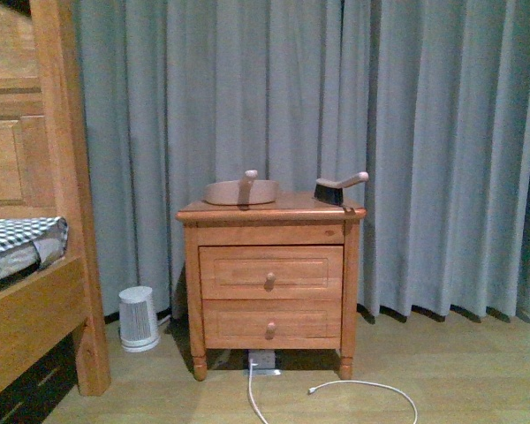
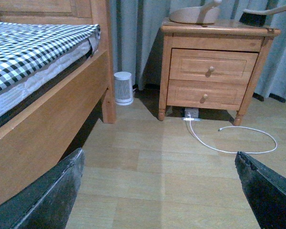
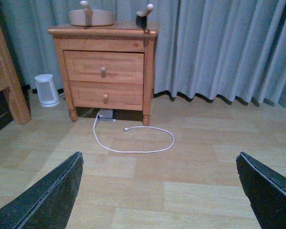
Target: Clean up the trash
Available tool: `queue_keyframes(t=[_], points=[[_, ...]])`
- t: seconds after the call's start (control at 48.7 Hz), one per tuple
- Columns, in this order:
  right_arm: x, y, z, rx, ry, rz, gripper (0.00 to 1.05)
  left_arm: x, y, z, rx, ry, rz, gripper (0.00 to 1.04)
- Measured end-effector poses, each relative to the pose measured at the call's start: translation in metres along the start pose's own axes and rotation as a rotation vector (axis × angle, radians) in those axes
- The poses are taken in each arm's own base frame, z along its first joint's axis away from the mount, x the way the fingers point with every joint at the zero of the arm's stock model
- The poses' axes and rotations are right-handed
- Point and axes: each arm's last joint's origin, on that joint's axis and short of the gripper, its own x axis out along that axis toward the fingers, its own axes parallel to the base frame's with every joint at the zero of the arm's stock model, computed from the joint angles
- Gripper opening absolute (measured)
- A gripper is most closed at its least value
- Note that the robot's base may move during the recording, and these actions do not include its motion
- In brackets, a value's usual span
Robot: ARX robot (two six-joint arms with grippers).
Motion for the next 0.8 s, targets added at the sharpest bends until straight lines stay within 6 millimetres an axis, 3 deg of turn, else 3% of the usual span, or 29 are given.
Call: queue_keyframes(t=[0.802], points=[[0.0, 0.0, 0.0, 0.0, 0.0, 0.0, 0.97, 0.0, 0.0, 0.0, 0.0, 0.0, 0.0, 0.97]])
